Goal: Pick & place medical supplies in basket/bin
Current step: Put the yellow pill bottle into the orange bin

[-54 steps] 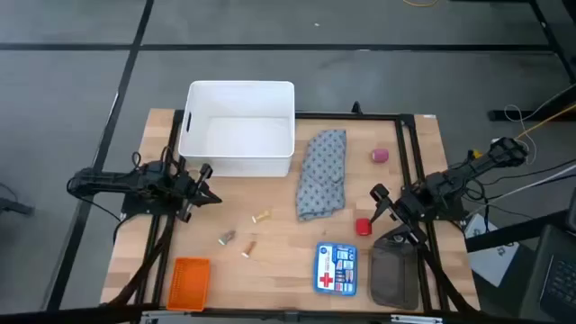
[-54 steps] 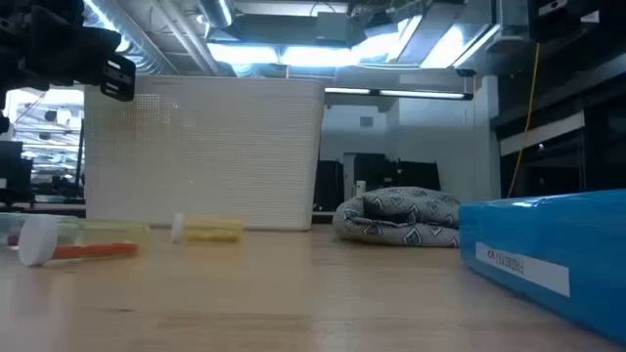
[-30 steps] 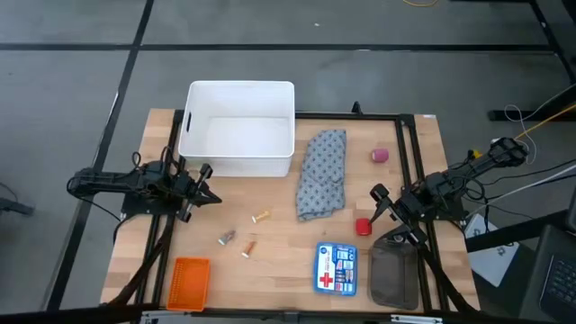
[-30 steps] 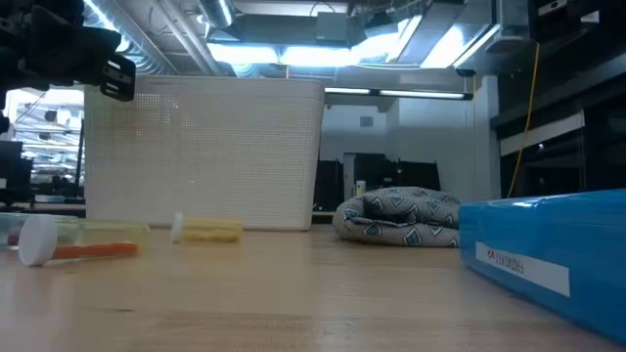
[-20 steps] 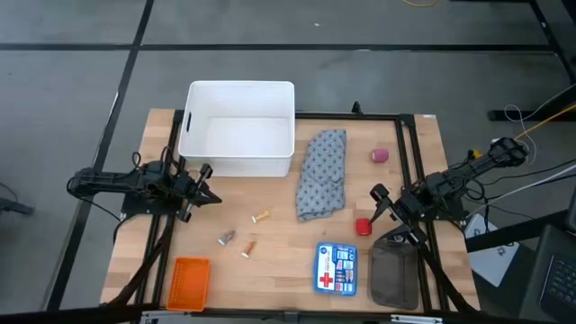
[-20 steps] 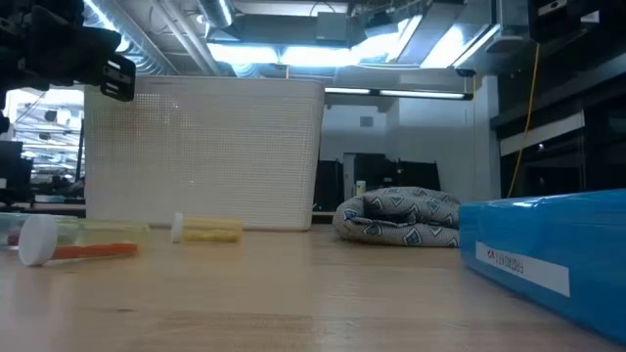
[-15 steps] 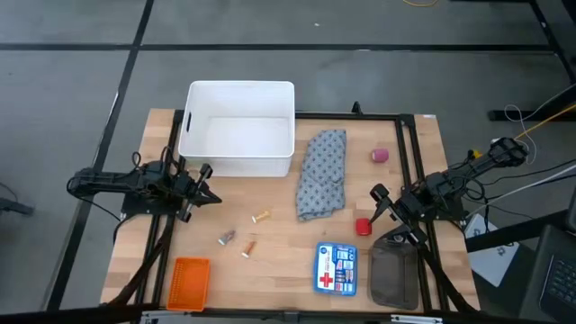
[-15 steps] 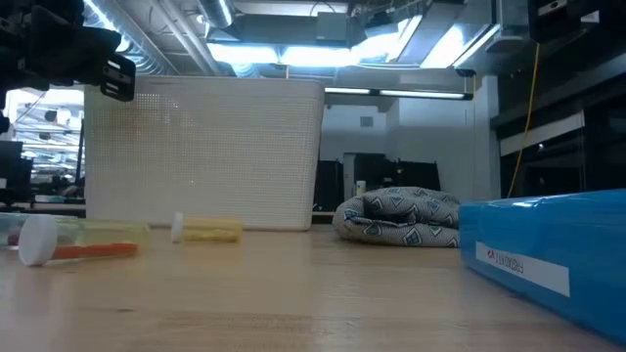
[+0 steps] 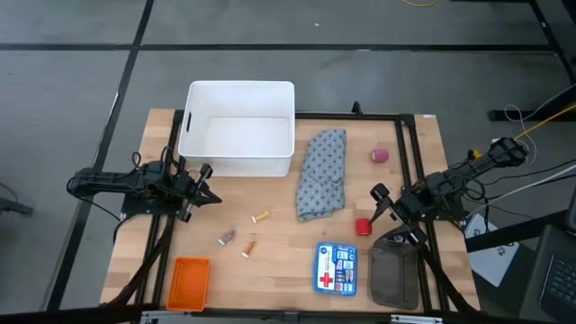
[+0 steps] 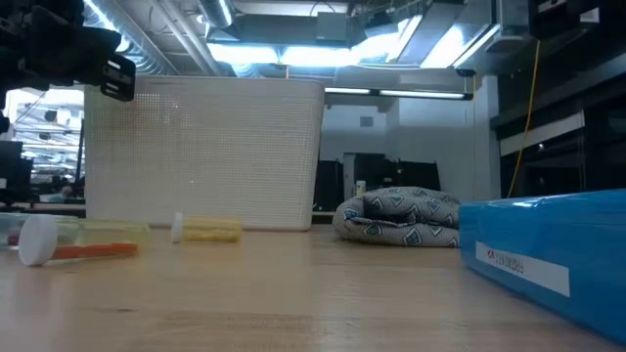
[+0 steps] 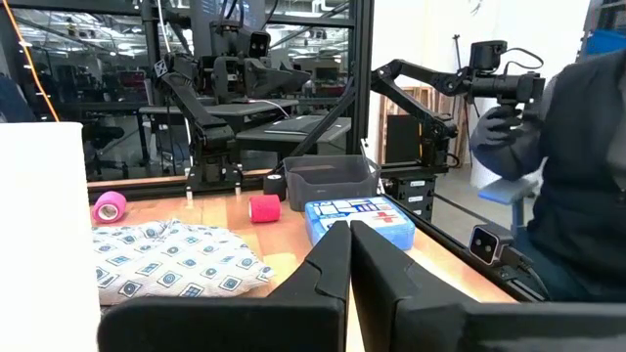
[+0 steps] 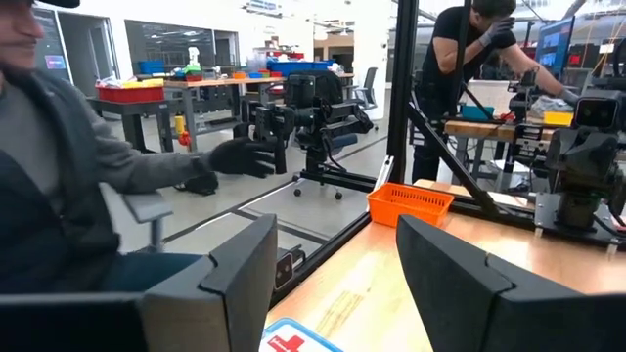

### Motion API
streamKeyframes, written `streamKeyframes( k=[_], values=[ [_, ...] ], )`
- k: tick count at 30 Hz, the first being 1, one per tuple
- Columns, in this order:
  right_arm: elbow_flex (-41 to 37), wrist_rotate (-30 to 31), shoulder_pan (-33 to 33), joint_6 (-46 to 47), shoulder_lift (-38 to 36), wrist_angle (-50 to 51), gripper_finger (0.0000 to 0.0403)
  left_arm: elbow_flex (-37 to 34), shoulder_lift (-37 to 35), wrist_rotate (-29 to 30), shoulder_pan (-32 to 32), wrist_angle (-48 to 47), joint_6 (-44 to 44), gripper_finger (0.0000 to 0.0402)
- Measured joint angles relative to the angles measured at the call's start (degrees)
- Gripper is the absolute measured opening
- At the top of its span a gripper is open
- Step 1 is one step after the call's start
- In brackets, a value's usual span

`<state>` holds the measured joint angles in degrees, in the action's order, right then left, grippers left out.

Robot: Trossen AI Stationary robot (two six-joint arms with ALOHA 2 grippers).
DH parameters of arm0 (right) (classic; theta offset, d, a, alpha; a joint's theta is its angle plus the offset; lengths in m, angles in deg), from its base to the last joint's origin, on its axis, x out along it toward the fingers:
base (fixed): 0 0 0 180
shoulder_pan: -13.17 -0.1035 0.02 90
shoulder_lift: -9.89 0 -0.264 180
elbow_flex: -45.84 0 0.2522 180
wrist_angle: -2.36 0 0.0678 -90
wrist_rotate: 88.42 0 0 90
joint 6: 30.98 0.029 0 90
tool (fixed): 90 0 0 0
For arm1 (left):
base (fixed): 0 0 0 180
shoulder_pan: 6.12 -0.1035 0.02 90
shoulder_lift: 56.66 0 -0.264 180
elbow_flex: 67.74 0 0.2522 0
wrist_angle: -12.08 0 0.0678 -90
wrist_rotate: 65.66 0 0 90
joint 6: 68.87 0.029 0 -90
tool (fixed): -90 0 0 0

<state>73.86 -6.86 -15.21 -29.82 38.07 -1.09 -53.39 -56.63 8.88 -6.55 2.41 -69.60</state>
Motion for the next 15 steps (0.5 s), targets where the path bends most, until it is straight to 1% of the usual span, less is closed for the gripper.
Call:
streamKeyframes(
  k=[6,10,12,15],
  values=[
    [0.0,-0.01,0.01,2.87,0.0,0.07,0.0212,0.01,0.0,0.13,0.0,0.04,0.17,0.0006],
    [0.0,0.66,0.0,2.69,0.02,-0.13,0.0212,0.0,0.01,0.85,-0.04,1.09,3.01,0.0006],
    [0.0,3.97,0.02,2.67,0.0,-0.8,0.0212,0.0,0.01,0.52,-0.04,1.09,3.84,0.0006],
    [-0.01,10.89,0.0,2.67,0.0,-1.69,0.0212,-0.01,0.01,0.55,-0.04,1.73,5.53,0.0006]
  ],
)
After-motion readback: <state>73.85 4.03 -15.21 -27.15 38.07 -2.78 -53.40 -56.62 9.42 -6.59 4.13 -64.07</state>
